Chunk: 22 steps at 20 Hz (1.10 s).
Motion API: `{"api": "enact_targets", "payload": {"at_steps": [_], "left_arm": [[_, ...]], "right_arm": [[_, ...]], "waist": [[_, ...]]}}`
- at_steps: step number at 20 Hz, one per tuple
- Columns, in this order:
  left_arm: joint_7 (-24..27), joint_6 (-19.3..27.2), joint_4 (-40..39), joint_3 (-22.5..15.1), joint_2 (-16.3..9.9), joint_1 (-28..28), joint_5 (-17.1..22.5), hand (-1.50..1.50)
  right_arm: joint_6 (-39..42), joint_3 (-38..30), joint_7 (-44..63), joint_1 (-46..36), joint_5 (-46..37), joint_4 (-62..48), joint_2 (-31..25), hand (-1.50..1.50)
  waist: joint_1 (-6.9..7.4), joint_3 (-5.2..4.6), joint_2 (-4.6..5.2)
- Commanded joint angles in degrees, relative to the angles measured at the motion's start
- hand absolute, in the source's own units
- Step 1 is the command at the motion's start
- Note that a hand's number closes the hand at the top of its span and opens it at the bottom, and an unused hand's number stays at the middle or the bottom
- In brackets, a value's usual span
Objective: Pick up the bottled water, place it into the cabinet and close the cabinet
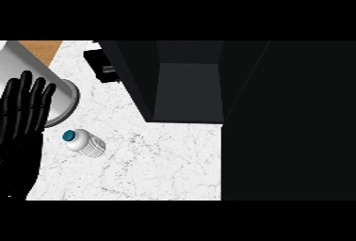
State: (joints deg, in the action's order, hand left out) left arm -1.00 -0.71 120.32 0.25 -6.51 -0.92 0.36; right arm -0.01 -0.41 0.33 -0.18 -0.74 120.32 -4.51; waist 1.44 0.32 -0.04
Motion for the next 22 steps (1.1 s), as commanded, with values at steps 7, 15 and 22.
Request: {"api": "enact_targets", "payload": {"at_steps": [7, 15, 22], "left_arm": [[-1.2, -7.7, -5.4, 15.2, -2.5, 7.3, 23.2, -1.50], [-11.9, -9.7, 6.8, 25.2, -7.0, 15.9, 39.4, -1.50], [-12.5, -11.7, 10.0, 26.3, -3.0, 20.8, 38.1, -1.50]], "right_arm": [[5.6, 8.7, 5.0, 8.3, 2.6, 9.0, 0.3, -1.50], [6.5, 13.9, 11.1, 14.5, 2.1, 19.6, -0.5, -1.50], [3.0, 18.3, 16.4, 12.9, -1.7, 23.7, 2.2, -1.50]], "waist": [[-0.81, -0.49, -0.31], [-1.07, -0.32, -0.22], [-1.14, -0.33, -0.10]]}}
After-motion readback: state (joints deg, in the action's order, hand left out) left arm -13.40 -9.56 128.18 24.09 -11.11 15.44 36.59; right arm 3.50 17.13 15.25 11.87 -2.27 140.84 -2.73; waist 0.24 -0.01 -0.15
